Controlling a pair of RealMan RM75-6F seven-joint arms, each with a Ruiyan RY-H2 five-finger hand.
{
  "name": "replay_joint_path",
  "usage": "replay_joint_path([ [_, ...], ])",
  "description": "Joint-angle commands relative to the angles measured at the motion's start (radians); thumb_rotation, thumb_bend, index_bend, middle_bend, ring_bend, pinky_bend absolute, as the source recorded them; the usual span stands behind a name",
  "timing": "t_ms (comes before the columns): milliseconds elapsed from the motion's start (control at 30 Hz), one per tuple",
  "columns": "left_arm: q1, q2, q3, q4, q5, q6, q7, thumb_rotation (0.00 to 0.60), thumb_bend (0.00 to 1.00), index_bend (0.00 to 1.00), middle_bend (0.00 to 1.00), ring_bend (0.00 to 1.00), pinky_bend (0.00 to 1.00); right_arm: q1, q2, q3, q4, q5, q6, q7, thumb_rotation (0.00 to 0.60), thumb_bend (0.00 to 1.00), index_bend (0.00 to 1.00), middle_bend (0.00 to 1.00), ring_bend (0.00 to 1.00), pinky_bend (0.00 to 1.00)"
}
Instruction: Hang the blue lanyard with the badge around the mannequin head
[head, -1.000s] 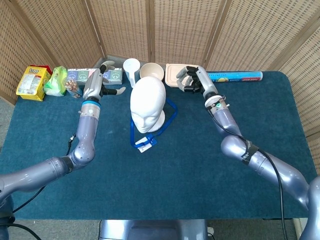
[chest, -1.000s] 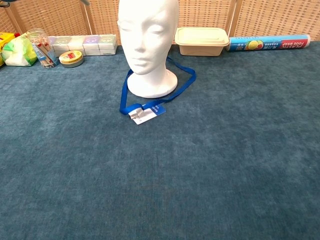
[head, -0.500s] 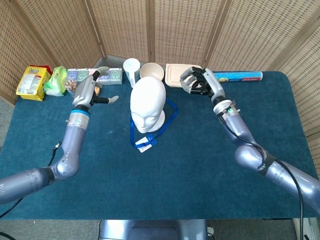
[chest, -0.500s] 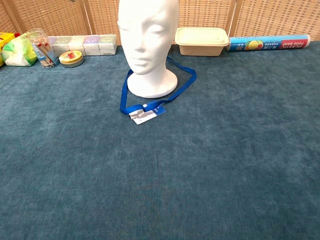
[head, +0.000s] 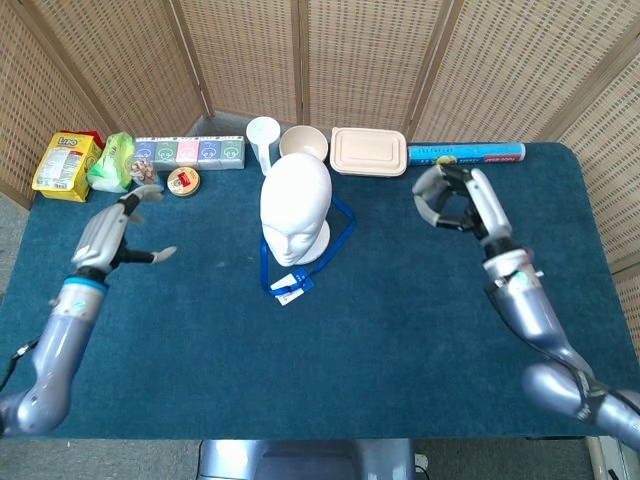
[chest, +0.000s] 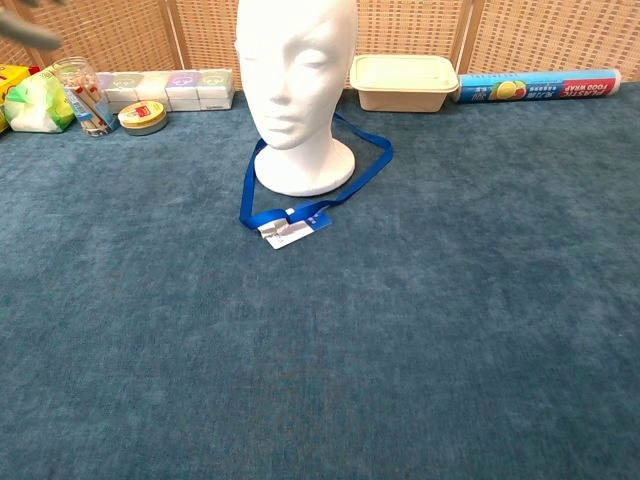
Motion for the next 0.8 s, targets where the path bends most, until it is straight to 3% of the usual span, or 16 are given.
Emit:
replay_joint_path([
  [33, 0.124, 0.069, 0.098, -0.055, 0.158, 0.066, -0.077, 0.600, 0.16, 0.17, 0.23, 0.16, 0.31, -0.108, 0.060, -0.091, -0.090, -0.079, 0.123, -0.095, 0.522, 0.40, 0.52, 0.49, 0.51, 0.58],
  [367, 0.355, 0.108, 0.276, 0.012, 0.464, 0.269, -0.208, 0.599, 0.16, 0.22, 0.23, 0.17, 0.31, -0.297, 0.161, -0.268, -0.212, -0.217, 0.327, -0.241, 0.520, 0.40, 0.52, 0.49, 0.51, 0.58],
  [800, 0.516, 0.073, 0.388, 0.145, 0.612, 0.436, -0.260, 0.600, 0.16, 0.27, 0.23, 0.17, 0.31, -0.460, 0.194, -0.419, -0.166, -0.316, 0.533, -0.455, 0.521, 0.40, 0.53, 0.49, 0.51, 0.59],
])
